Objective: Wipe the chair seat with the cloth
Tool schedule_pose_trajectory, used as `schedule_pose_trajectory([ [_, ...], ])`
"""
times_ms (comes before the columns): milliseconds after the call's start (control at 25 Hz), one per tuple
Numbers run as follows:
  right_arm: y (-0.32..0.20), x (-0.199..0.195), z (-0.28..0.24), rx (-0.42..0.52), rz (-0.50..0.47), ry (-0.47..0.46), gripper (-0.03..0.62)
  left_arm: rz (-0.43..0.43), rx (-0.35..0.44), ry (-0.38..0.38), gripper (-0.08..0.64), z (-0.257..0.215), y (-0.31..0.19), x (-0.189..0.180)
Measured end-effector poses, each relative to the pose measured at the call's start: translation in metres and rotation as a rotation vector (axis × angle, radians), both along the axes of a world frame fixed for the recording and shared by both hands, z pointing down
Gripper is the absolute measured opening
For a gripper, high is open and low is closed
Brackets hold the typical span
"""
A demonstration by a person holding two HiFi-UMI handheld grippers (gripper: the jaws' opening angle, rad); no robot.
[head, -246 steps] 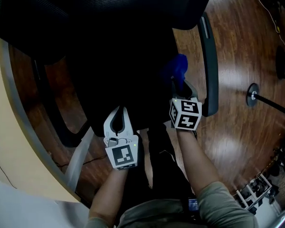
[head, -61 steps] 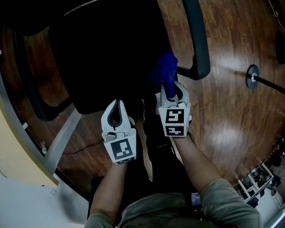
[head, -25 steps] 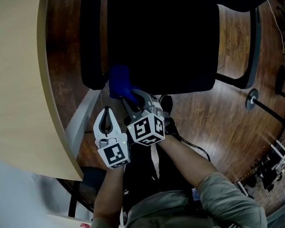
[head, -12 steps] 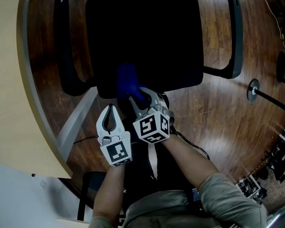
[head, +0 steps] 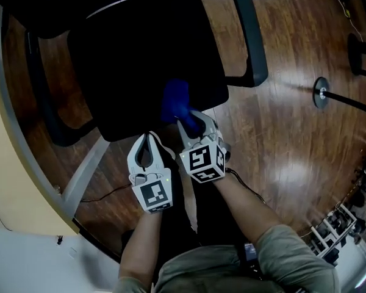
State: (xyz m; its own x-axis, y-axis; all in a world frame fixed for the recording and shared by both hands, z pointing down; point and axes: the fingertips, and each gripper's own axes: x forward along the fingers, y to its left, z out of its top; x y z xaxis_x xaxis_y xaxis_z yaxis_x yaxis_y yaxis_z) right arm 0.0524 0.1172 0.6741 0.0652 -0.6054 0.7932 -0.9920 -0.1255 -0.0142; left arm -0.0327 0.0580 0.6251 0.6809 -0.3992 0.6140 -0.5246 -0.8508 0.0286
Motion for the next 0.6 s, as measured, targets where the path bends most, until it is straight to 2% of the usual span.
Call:
schedule_pose_trajectory([
  [320, 0.063, 0.073, 0.007, -0.014, 0.182, -0.008, 0.107, 0.113, -0.005, 0.004, 0.005, -0.006, 0.045, 0.066],
  [600, 0.111, 0.116, 0.021, -0.050, 0.268, -0.029, 0.106, 0.157, -0.026, -0.005, 0.005, 0.006, 0.082, 0.101],
])
